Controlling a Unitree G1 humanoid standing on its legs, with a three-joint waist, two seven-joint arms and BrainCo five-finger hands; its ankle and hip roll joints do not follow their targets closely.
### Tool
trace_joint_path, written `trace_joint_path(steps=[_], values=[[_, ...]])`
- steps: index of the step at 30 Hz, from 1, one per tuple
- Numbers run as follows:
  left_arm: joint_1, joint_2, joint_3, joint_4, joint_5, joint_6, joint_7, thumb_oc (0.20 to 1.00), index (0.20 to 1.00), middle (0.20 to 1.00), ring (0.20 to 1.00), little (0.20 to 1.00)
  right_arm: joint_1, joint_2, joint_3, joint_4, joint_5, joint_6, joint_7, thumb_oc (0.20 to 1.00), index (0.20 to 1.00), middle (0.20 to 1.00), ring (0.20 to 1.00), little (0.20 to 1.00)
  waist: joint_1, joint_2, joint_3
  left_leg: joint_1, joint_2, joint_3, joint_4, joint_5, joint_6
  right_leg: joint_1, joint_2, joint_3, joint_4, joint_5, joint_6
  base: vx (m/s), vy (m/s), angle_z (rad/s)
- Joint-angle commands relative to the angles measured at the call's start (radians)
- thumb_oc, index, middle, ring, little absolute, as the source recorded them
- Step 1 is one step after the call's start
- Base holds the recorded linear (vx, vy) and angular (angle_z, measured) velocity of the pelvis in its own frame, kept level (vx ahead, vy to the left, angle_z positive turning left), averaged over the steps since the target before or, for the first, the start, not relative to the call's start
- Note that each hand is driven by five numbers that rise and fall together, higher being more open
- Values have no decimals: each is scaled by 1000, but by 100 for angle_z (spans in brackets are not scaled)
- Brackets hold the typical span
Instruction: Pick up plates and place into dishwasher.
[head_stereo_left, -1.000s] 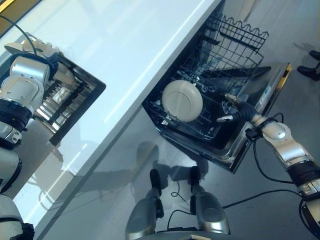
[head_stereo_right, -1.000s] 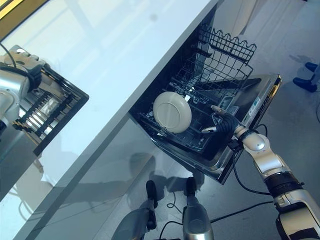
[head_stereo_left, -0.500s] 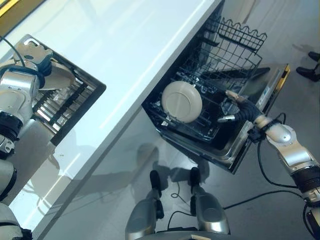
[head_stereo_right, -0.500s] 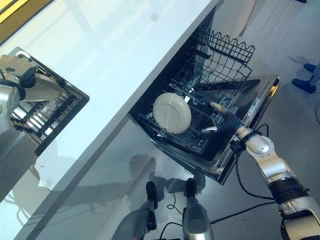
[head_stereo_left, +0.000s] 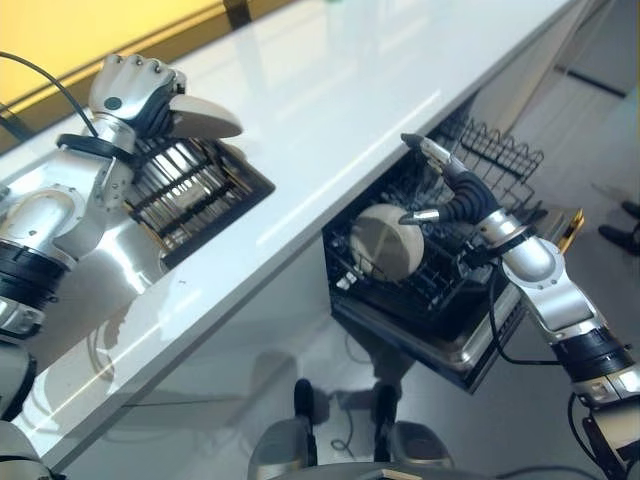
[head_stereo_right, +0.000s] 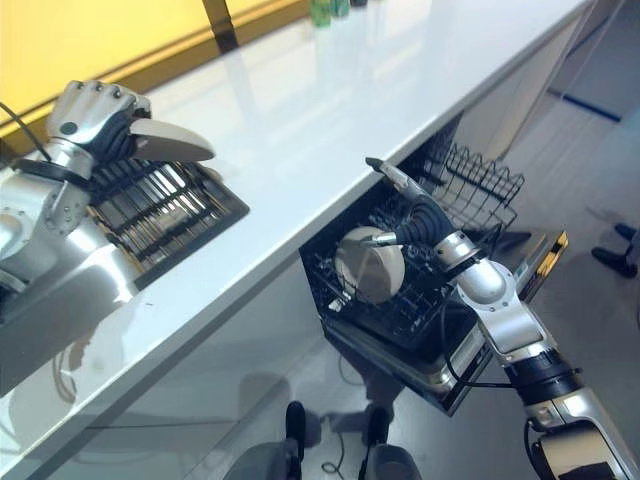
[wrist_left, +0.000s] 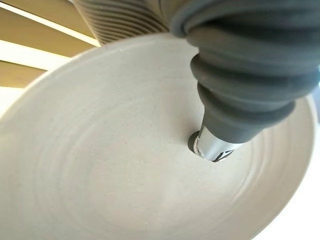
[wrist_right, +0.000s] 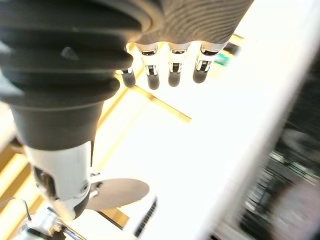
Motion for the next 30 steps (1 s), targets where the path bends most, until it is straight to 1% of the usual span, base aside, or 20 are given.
trace_joint_path(steps=[1,2,3,4,6,7,9,11,17,19,24,28,29,30], values=[[32,-64,88,-26,-100,-66,61,200,200,200,200,200,-63,27,52,-14,25,-30,-46,1000,1000,1000,1000,1000,44,9,-89,39,-36,19,10,-160,-12,5,-34,-12,32,-129,78,25,-91,10],[44,-99,98,-45,-137,-83,55,200,200,200,200,200,-78,49,68,-5,42,-11,-53,1000,1000,1000,1000,1000,54,4,-101,45,-35,13,11,-162,-11,16,-32,-17,30,-133,75,10,-98,9],[51,-120,106,-54,-144,-91,46,200,200,200,200,200,-85,63,75,6,42,-8,-58,1000,1000,1000,1000,1000,59,1,-106,49,-34,10,12,-164,-11,21,-31,-20,30,-136,74,-10,-99,9],[50,-150,103,-65,-183,-108,39,200,200,200,200,200,-106,83,89,30,36,-5,-73,1000,1000,1000,1000,1000,66,-3,-115,54,-31,6,14,-166,-11,28,-31,-24,32,-140,71,-12,-69,12],[51,-170,102,-77,-221,-118,21,200,200,200,200,200,-120,96,99,46,30,-10,-90,1000,1000,1000,1000,1000,71,-7,-120,58,-31,2,16,-168,-10,35,-29,-27,35,-144,70,-8,-63,7],[62,-206,106,-97,-259,-137,0,200,200,200,200,200,-136,110,108,62,13,-8,-106,1000,1000,1000,1000,1000,78,-12,-128,64,-30,-3,19,-171,-8,41,-28,-29,39,-149,67,-1,-69,10],[70,-240,99,-118,-303,-158,-26,200,200,200,200,200,-159,123,120,79,-10,-5,-114,1000,1000,1000,1000,1000,84,-15,-134,73,-29,-9,21,-175,-6,52,-25,-31,42,-155,63,7,-53,13],[84,-280,94,-144,-322,-168,-49,200,200,200,200,200,-185,129,135,89,-26,16,-126,1000,1000,1000,1000,1000,91,-20,-138,83,-29,-18,23,-179,-3,62,-22,-30,46,-161,59,23,-37,5],[76,-330,57,-184,-374,-181,-113,200,200,200,200,200,-241,140,160,149,-28,56,-154,1000,1000,1000,1000,1000,106,-32,-152,97,-31,-36,24,-185,2,87,-19,-34,39,-165,56,31,-26,0],[80,-348,47,-197,-407,-196,-139,200,200,200,200,200,-263,140,168,177,-16,76,-152,1000,1000,1000,1000,1000,113,-37,-156,100,-31,-42,23,-186,3,92,-18,-35,35,-164,55,33,-16,3],[78,-374,24,-229,-440,-212,-182,200,200,200,200,200,-312,143,182,241,11,94,-158,1000,1000,1000,1000,1000,130,-43,-161,100,-31,-50,22,-186,4,96,-18,-43,31,-163,53,11,-4,2],[88,-397,11,-247,-471,-227,-221,200,200,200,200,200,-344,155,186,287,119,89,-123,1000,1000,1000,1000,1000,144,-47,-163,99,-33,-60,21,-185,5,100,-20,-51,27,-161,51,8,1,4],[90,-401,7,-250,-473,-229,-229,200,200,200,200,200,-348,162,184,295,151,75,-105,1000,1000,1000,1000,1000,147,-47,-163,99,-33,-61,21,-185,6,101,-20,-53,26,-161,50,21,4,13],[93,-402,5,-252,-478,-232,-232,200,200,200,200,200,-349,168,181,298,169,65,-94,721,721,721,721,721,148,-47,-164,99,-34,-63,20,-185,6,102,-20,-53,25,-160,49,21,2,12]])
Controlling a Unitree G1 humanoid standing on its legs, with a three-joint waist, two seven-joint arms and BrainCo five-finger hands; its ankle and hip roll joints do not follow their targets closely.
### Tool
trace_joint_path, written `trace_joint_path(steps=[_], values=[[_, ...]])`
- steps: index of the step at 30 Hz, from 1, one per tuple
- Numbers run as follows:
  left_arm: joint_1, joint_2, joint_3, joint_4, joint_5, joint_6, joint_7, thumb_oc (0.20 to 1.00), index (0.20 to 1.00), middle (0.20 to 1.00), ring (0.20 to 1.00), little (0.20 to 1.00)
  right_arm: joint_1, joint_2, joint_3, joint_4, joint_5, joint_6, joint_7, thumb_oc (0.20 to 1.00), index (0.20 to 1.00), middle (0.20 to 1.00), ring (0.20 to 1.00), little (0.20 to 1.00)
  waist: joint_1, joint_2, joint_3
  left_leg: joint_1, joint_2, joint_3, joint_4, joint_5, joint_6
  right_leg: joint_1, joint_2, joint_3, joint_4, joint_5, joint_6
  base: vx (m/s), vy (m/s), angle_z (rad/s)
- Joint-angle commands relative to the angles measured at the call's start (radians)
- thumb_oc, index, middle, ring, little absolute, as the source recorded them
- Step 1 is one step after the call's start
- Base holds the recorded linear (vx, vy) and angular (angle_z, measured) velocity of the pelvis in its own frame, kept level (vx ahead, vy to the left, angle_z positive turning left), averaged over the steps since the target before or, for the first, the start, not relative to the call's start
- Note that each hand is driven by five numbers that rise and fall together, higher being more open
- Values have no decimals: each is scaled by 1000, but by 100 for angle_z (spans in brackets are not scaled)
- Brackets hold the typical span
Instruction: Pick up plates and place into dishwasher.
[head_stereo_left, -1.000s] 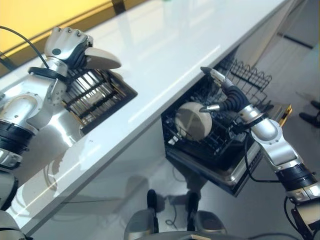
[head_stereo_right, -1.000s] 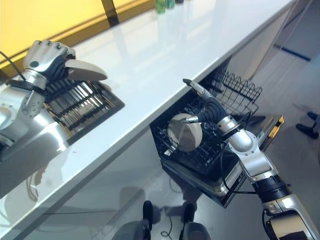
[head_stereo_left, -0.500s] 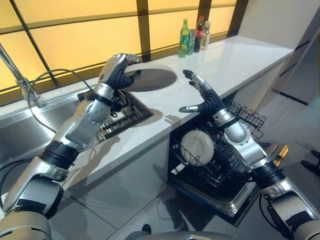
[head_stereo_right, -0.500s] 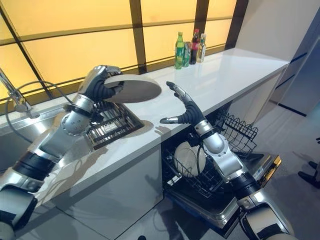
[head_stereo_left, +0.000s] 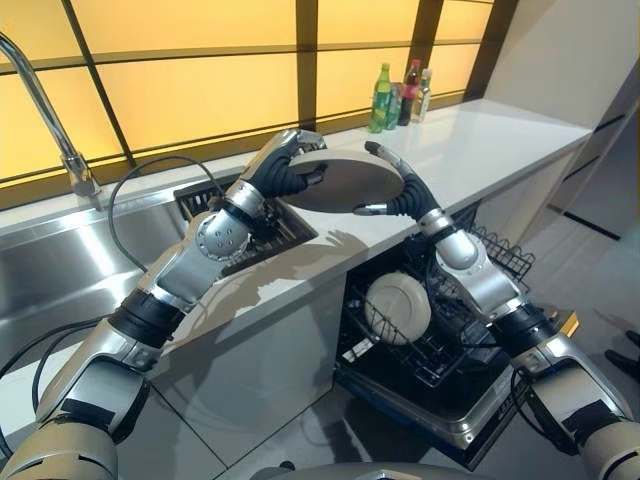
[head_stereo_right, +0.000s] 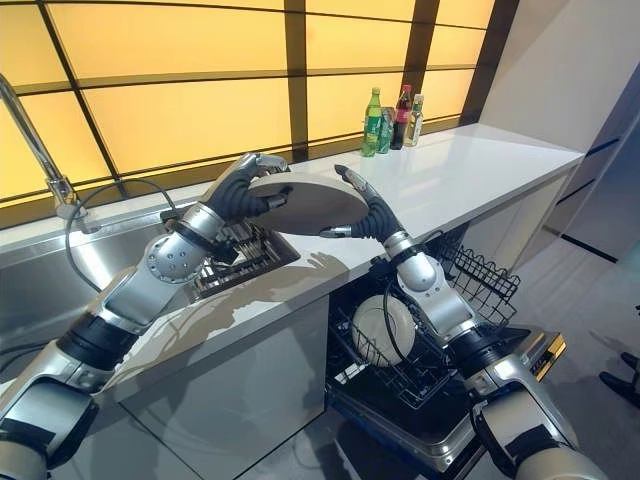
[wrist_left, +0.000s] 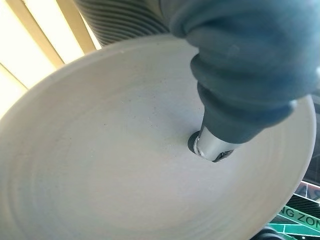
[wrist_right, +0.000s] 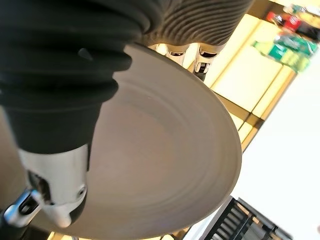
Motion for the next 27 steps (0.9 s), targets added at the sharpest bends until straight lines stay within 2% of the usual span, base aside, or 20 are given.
trace_joint_path(steps=[1,2,7,12,17,20,21,27], values=[[-40,-31,-9,-61,-58,-76,-14,200,200,200,200,200,-197,-7,2,45,117,-60,40,479,479,479,479,479,49,8,28,51,-40,2,20,-196,-1,26,-31,0,29,-145,52,25,0,12],[-38,-34,-11,-58,-67,-81,-21,200,200,200,200,200,-200,0,-1,44,150,-64,70,200,200,200,200,200,52,8,27,52,-42,-1,19,-196,0,27,-30,0,28,-144,52,22,-2,9],[-31,-51,-14,-66,-103,-95,-47,200,200,200,200,200,-201,21,-4,55,206,-64,126,200,200,200,200,200,57,4,20,50,-44,-6,18,-195,2,29,-32,-3,22,-141,52,9,0,2],[-28,-53,-10,-74,-118,-109,-53,200,200,200,200,200,-190,12,-5,63,136,-55,114,200,200,200,200,200,51,2,15,52,-44,-1,15,-195,3,26,-31,3,20,-138,53,30,4,4],[-8,-38,13,-100,-161,-115,-63,200,200,200,200,200,-159,-41,-15,45,64,-43,95,200,200,200,200,200,38,2,16,54,-42,11,14,-196,5,22,-28,15,18,-135,53,0,0,0],[9,-28,24,-113,-165,-121,-71,517,517,517,517,517,-142,-86,-32,36,-1,-31,87,200,200,200,200,200,27,1,19,56,-40,21,12,-198,6,18,-24,25,15,-133,54,0,0,0],[17,-22,29,-117,-177,-121,-76,1000,1000,1000,1000,1000,-135,-109,-36,33,-29,-24,77,200,200,200,200,200,22,0,21,57,-40,26,11,-198,6,17,-23,28,14,-132,55,13,-19,-4],[91,15,55,-136,-197,-130,-133,1000,1000,1000,1000,1000,-69,-241,-102,42,-120,-9,35,200,200,200,200,200,-2,-4,31,61,-34,55,10,-205,9,9,-13,50,12,-129,58,1,-26,-11]])
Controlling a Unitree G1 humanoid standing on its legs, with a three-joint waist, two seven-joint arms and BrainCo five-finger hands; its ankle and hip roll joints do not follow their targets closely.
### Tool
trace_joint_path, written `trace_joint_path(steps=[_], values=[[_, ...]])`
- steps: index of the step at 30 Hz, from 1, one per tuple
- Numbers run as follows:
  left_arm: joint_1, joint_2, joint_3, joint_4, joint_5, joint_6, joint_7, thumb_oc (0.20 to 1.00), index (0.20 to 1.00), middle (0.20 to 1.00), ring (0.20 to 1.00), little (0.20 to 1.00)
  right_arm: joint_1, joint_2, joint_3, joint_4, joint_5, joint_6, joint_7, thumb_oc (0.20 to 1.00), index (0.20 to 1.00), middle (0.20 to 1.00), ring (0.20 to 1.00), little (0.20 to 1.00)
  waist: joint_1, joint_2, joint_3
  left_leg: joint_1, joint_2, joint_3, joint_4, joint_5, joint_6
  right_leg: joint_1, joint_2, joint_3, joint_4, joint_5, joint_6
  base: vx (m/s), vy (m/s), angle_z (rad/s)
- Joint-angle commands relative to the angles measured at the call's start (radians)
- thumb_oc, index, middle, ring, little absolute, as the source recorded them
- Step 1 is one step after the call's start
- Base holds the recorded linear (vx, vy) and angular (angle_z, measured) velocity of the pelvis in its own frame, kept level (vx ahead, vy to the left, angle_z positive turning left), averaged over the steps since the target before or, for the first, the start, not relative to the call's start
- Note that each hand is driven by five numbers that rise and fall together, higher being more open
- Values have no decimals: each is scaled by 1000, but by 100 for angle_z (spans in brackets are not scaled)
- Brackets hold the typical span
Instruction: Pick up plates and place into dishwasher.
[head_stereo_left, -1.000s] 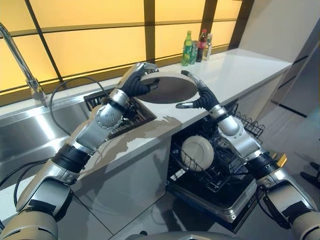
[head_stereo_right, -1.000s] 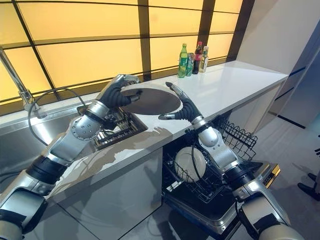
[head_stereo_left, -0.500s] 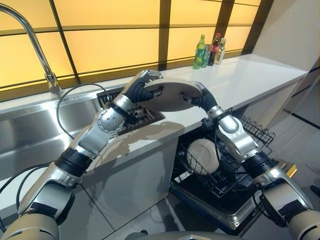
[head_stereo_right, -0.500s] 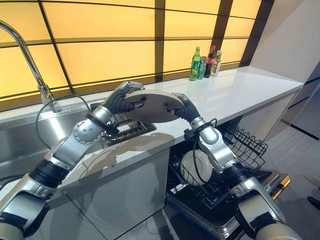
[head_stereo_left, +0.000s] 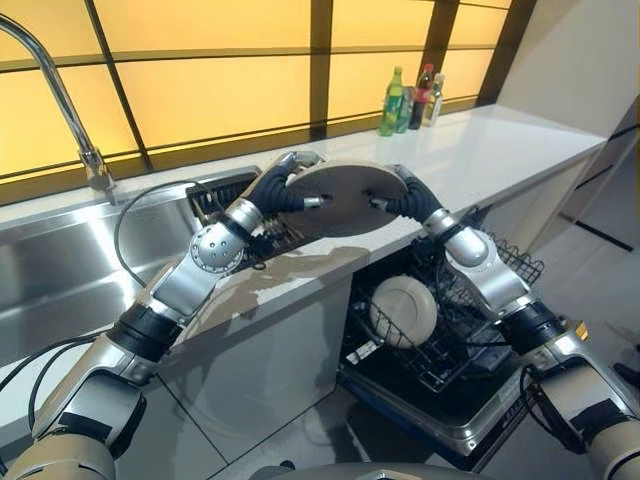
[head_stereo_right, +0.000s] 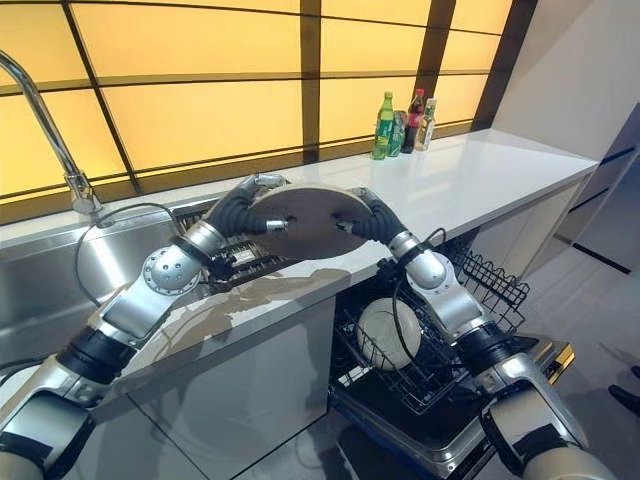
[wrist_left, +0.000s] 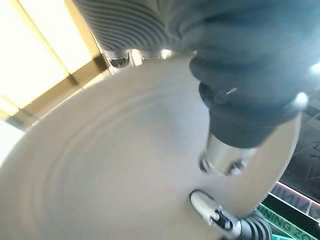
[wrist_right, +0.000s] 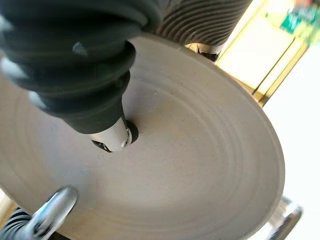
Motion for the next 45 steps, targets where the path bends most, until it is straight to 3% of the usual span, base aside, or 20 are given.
trace_joint_path(steps=[1,6,12,16,23,31,45], values=[[-6,13,53,-98,-53,-115,-31,1000,1000,1000,1000,1000,-61,-147,-102,66,-62,22,-93,200,200,200,200,200,-10,-1,37,64,-34,51,10,-206,10,18,-15,32,12,-127,60,1,-30,-9],[98,40,83,-110,-64,-94,-50,1000,1000,1000,1000,1000,5,-262,-173,139,-187,69,-172,200,200,200,200,200,-20,-4,52,67,-30,74,10,-211,13,12,-9,48,11,-123,62,5,-43,-10],[224,47,103,-102,-93,-84,-44,1000,1000,1000,1000,1000,30,-355,-220,285,-193,145,-245,200,200,200,200,200,-10,-8,80,54,-26,83,11,-206,12,-2,-5,53,9,-113,66,-14,-62,-8],[268,48,103,-116,-187,-76,-72,1000,1000,1000,1000,1000,18,-366,-221,354,-193,212,-314,200,200,200,200,200,3,-4,105,29,-23,83,16,-199,9,-22,-8,51,9,-105,68,-50,-74,-12],[285,43,86,-159,-452,-93,-189,1000,1000,1000,1000,1000,-118,-354,-146,450,-177,336,-386,200,200,200,200,200,17,39,196,-45,-20,80,20,-176,3,-94,-14,46,11,-85,64,-128,-39,-1],[271,54,92,-190,-681,-128,-182,1000,1000,1000,1000,1000,-302,-309,-59,610,-148,321,-359,200,200,200,200,200,32,102,280,-119,-24,70,25,-143,-5,-166,-21,35,27,-72,49,-65,-19,1],[258,98,157,-203,-700,-149,-167,1000,1000,1000,1000,1000,-480,-269,43,826,-133,324,-237,200,200,200,200,200,78,162,347,-226,-36,46,10,-96,-17,-285,-35,-23,56,-68,34,-64,-40,6]])
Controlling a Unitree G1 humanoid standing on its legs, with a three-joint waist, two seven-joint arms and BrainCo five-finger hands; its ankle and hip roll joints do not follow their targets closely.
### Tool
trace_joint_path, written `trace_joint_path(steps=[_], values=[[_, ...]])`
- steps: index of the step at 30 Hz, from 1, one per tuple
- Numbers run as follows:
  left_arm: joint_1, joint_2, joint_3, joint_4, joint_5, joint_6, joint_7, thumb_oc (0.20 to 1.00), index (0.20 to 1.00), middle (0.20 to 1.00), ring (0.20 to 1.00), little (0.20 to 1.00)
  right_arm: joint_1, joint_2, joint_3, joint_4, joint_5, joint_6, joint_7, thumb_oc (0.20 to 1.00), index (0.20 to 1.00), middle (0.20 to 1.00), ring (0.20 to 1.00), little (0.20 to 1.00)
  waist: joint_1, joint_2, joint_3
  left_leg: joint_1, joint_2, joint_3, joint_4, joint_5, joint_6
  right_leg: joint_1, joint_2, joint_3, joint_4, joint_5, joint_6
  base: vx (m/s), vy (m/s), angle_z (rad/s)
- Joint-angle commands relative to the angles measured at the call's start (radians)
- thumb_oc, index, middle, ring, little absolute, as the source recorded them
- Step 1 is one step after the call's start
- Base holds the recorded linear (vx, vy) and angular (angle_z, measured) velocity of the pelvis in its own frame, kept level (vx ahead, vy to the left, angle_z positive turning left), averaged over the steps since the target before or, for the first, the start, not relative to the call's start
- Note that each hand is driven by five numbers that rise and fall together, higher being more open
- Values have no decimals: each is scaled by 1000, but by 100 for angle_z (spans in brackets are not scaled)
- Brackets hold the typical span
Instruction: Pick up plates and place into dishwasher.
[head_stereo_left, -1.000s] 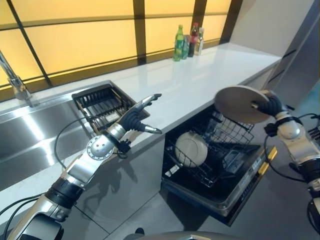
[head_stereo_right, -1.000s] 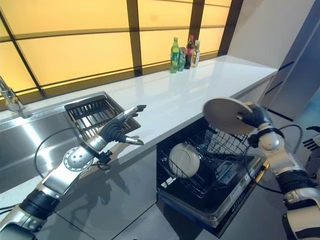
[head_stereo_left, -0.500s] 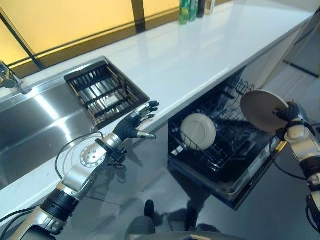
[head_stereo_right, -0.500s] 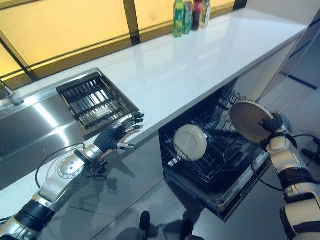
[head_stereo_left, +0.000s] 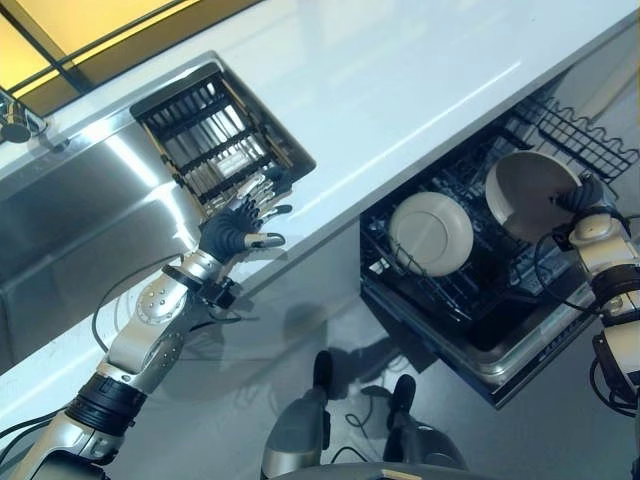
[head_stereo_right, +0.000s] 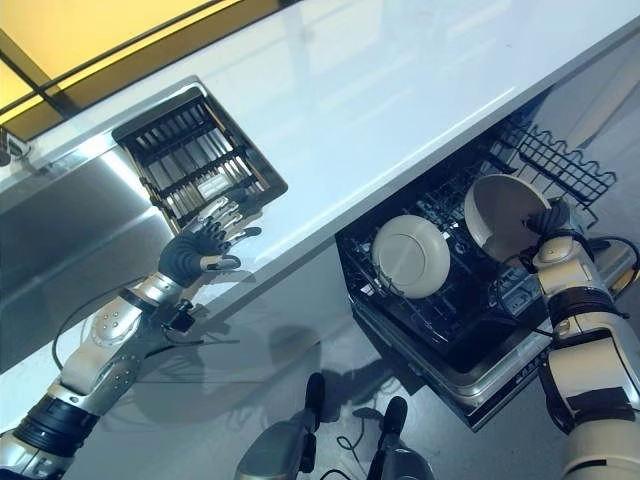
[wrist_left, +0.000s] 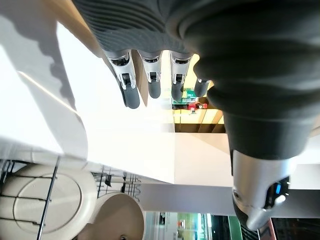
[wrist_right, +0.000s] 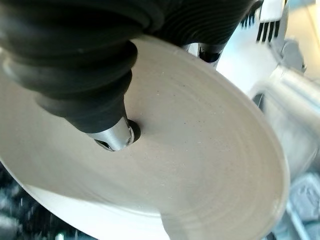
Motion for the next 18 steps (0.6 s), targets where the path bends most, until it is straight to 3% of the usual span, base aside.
trace_joint_path(steps=[1,11,12,13,14,18], values=[[-88,32,-23,-51,-43,-68,-5,1000,1000,1000,1000,1000,-205,-52,108,1,10,-28,28,200,200,200,200,200,28,9,74,-23,-54,22,4,-119,-7,-73,-50,-22,51,-103,54,-44,-26,4],[-115,30,-31,-38,-31,-73,-15,1000,1000,1000,1000,1000,-216,4,145,58,58,-49,171,200,200,200,200,200,44,18,86,-44,-52,26,4,-107,-10,-95,-60,-44,60,-98,57,-33,-11,2],[-116,29,-30,-36,-32,-73,-20,1000,1000,1000,1000,1000,-211,10,143,65,77,-47,164,272,272,272,272,272,45,19,85,-43,-53,26,4,-107,-10,-93,-61,-46,58,-97,58,0,0,0],[-120,30,-26,-37,-36,-70,-21,1000,1000,1000,1000,1000,-208,14,139,65,93,-38,158,950,950,950,950,950,46,18,85,-42,-54,26,4,-107,-10,-92,-62,-48,57,-95,59,0,0,0],[-123,31,-25,-39,-40,-66,-21,1000,1000,1000,1000,1000,-205,19,131,64,104,-31,141,1000,1000,1000,1000,1000,45,18,85,-41,-55,26,4,-106,-9,-90,-62,-49,56,-95,59,0,0,0],[-103,26,-13,-47,-41,-60,-34,1000,1000,1000,1000,1000,-176,22,57,50,188,-32,-7,1000,1000,1000,1000,1000,38,15,77,-24,-55,35,4,-114,-7,-82,-64,-47,59,-94,62,16,51,0]])
